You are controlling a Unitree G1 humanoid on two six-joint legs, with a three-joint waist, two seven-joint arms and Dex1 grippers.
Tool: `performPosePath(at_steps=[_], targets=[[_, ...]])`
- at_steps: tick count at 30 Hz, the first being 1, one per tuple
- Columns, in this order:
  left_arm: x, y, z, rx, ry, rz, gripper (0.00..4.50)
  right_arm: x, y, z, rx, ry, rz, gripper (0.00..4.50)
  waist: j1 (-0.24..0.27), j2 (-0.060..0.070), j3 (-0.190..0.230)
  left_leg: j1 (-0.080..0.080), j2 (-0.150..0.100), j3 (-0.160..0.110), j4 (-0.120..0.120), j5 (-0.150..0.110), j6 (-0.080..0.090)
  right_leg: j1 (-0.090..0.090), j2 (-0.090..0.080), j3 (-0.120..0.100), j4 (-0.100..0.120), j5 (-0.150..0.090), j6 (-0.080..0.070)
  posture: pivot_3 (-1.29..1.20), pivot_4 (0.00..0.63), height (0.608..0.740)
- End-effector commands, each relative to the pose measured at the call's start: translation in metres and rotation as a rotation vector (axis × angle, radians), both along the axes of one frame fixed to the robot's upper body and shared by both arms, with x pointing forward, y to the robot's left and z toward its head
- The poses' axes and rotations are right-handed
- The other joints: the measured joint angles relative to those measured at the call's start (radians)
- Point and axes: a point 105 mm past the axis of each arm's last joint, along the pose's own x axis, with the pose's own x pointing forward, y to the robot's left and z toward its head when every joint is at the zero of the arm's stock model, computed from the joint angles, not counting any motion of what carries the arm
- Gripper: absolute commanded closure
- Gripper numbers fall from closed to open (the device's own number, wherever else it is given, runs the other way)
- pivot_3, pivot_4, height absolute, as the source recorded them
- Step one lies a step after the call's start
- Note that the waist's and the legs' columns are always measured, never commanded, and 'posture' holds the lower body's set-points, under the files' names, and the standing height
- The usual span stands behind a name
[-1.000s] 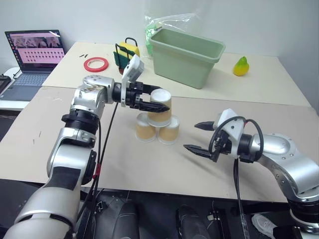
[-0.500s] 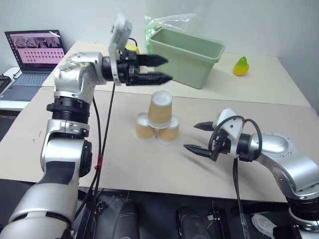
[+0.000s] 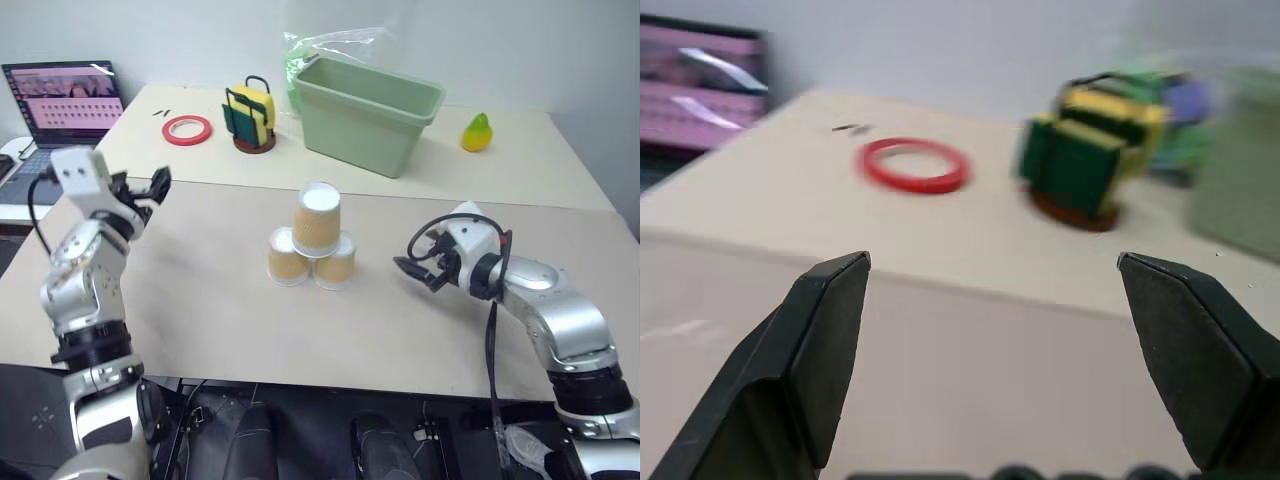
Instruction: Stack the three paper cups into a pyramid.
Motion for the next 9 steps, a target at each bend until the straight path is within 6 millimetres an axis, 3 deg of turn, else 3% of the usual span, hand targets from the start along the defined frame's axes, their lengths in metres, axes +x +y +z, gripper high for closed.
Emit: performPosePath(at_steps=[1, 5, 9], targets=[[-0.036, 0.020, -0.024, -0.020, -0.023, 0.223, 0.26, 0.018, -0.025, -0.005, 0.046, -0.084, -0.288, 0.00, 0.004, -0.001, -0.001, 0.000, 0.000, 0.000, 0.000, 0.000, 0.000, 0.001, 0.000, 0.000, 0.000, 0.000, 0.000, 0.00, 0.150, 0.656], [-0.044, 0.022, -0.047, -0.044, 0.011, 0.273, 0.26, 0.021, -0.051, -0.023, 0.062, -0.099, -0.459, 0.00, 0.031, -0.001, -0.001, -0.003, -0.001, -0.001, 0.002, 0.000, 0.000, -0.002, 0.000, -0.002, 0.001, 0.000, 0.000, 0.00, 0.150, 0.656], [-0.047, 0.027, -0.051, -0.050, 0.000, 0.284, 0.26, 0.017, -0.064, -0.042, 0.087, -0.094, -0.542, 0.00, 0.039, -0.002, -0.002, -0.003, -0.002, -0.001, 0.004, 0.000, 0.000, 0.000, -0.001, -0.001, 0.000, 0.000, 0.000, 0.00, 0.150, 0.656]])
